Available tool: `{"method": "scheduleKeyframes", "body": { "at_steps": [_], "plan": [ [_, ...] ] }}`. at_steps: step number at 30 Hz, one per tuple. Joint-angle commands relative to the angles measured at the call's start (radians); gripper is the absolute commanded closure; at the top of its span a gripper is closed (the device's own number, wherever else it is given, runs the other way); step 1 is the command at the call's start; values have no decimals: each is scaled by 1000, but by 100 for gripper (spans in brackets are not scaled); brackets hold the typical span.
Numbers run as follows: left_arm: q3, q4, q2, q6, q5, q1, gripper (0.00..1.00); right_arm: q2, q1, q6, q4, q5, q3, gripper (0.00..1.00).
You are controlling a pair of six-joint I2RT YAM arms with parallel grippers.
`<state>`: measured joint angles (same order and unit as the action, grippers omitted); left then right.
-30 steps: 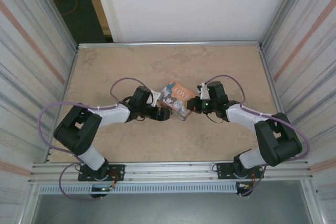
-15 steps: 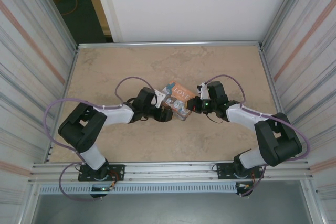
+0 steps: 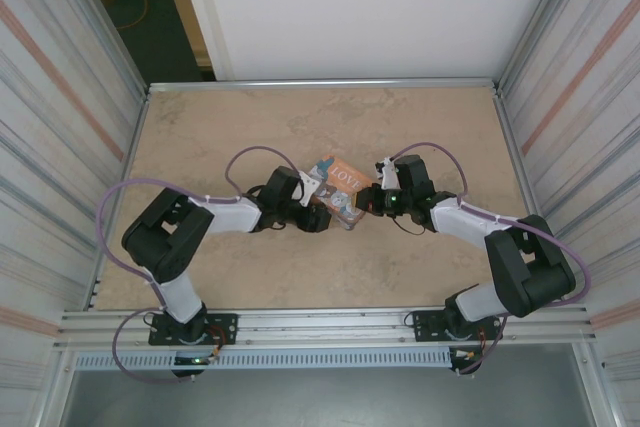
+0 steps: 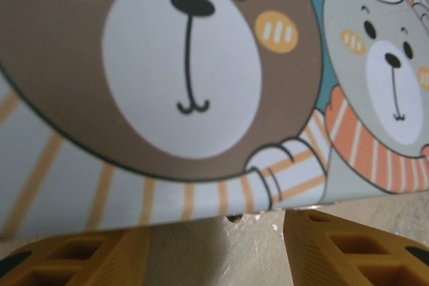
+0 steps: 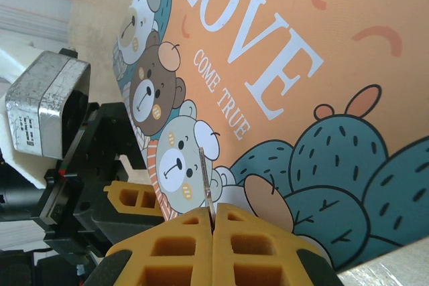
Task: Unlock the padlock with the key
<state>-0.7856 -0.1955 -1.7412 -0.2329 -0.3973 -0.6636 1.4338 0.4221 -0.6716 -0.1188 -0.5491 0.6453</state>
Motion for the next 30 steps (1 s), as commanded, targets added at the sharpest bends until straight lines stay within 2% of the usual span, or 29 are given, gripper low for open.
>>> {"method": "scheduleKeyframes", "body": {
  "at_steps": [1,11,30],
  "plan": [
    [-36,-18,-14,20,9,-12,45,5,-8,29,93,63,5,100],
    [-49,-19,-32,12,3,-21,50,5,-8,30,91,66,2,100],
    [-63,-13,-43,-24,69,-40,64,8,-2,27,82,67,7,100]
  ]
}}
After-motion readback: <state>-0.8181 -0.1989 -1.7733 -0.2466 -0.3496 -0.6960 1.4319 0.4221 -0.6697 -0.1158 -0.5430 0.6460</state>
